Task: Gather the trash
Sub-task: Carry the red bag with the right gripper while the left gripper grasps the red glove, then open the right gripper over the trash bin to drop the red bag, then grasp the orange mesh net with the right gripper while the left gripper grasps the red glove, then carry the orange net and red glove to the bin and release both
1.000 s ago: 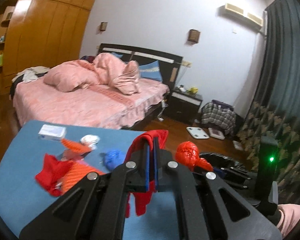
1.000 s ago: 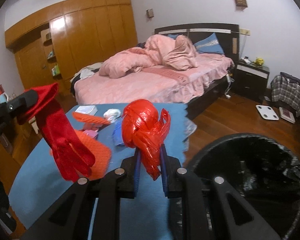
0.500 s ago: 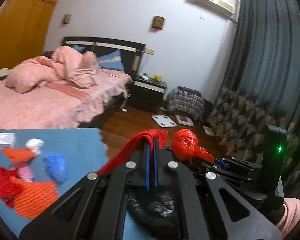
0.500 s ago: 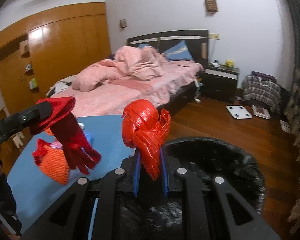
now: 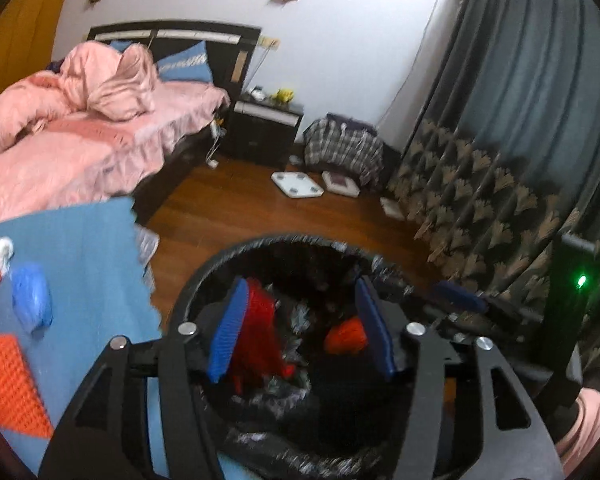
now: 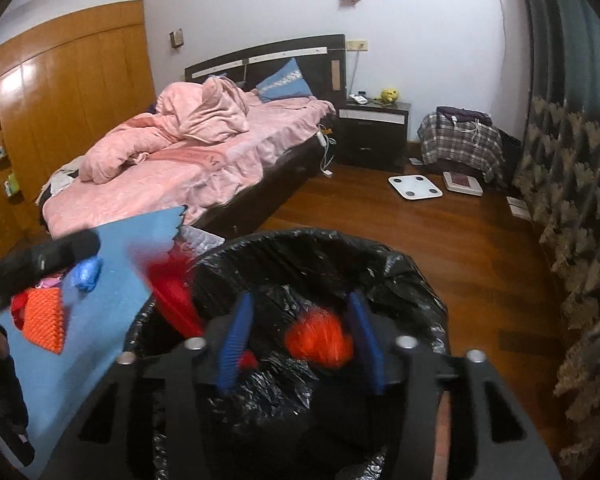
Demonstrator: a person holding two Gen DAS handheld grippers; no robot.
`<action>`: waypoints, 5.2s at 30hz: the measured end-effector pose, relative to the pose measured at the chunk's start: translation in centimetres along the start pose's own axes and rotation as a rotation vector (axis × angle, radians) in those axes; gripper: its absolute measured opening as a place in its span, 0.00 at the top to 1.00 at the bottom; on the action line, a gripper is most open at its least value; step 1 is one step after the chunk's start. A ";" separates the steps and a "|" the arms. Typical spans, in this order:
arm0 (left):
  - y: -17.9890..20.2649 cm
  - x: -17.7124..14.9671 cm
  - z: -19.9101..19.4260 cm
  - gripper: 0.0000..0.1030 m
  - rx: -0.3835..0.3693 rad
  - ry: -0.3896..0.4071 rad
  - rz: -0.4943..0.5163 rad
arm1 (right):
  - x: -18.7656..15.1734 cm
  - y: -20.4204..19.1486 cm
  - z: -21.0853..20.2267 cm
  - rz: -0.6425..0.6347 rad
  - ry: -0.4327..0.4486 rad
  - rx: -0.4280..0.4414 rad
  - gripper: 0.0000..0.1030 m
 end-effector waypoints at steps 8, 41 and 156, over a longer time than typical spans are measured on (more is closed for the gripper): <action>-4.6 -2.8 -2.6 0.38 0.140 -0.013 -0.020 | 0.5 -2.6 0.1 -0.014 0.030 0.039 0.13; -27.7 -12.2 -16.5 0.22 0.747 0.085 -0.246 | -7.1 -34.2 12.9 -0.362 -0.189 0.438 0.34; -2.7 1.9 -6.1 0.95 0.141 0.237 -0.034 | 3.7 -6.4 0.3 -0.112 0.059 0.156 0.87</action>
Point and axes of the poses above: each gripper's, at about its wrist camera, not at the fingertips, and z roughly the way its jaws point, y to its right, x to its top, the point moved 2 cm from there along z, roughly the way its jaws point, and after that the axes turned 4 degrees about x, right-handed, at the moved point
